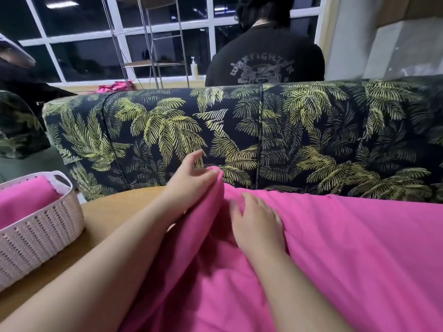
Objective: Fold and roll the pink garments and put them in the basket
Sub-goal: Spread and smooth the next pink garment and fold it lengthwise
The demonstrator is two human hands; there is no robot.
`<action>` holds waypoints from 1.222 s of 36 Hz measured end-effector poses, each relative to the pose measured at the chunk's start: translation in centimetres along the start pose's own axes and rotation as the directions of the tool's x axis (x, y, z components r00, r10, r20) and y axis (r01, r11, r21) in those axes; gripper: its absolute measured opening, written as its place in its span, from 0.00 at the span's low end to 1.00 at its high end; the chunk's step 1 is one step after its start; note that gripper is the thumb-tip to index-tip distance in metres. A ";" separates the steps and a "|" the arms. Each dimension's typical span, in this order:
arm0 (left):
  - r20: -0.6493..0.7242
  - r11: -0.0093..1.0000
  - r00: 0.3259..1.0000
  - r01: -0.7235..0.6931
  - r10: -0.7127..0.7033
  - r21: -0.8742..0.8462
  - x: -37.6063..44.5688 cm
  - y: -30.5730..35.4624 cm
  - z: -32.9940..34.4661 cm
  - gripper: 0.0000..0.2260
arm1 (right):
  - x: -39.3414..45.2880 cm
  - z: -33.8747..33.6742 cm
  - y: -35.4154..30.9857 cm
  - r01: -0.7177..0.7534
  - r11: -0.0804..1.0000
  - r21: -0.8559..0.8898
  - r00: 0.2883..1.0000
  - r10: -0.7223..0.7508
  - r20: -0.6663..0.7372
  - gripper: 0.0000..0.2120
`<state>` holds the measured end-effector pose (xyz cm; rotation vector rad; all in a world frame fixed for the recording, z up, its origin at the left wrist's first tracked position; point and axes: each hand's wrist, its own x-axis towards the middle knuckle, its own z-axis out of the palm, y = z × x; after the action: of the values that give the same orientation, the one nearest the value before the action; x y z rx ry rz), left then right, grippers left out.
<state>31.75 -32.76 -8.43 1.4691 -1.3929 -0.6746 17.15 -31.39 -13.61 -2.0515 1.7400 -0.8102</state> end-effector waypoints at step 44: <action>-0.429 0.999 0.903 0.007 0.008 0.033 11.0 1.2 -0.4 0.07 | -0.3 0.1 -0.4 0.086 0.996 0.012 0.993 -0.087 0.074 0.20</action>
<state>33.76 -43.01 -4.82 1.5314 -1.0636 -0.2969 17.53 -31.00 -13.55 -2.1361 1.6152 -0.7546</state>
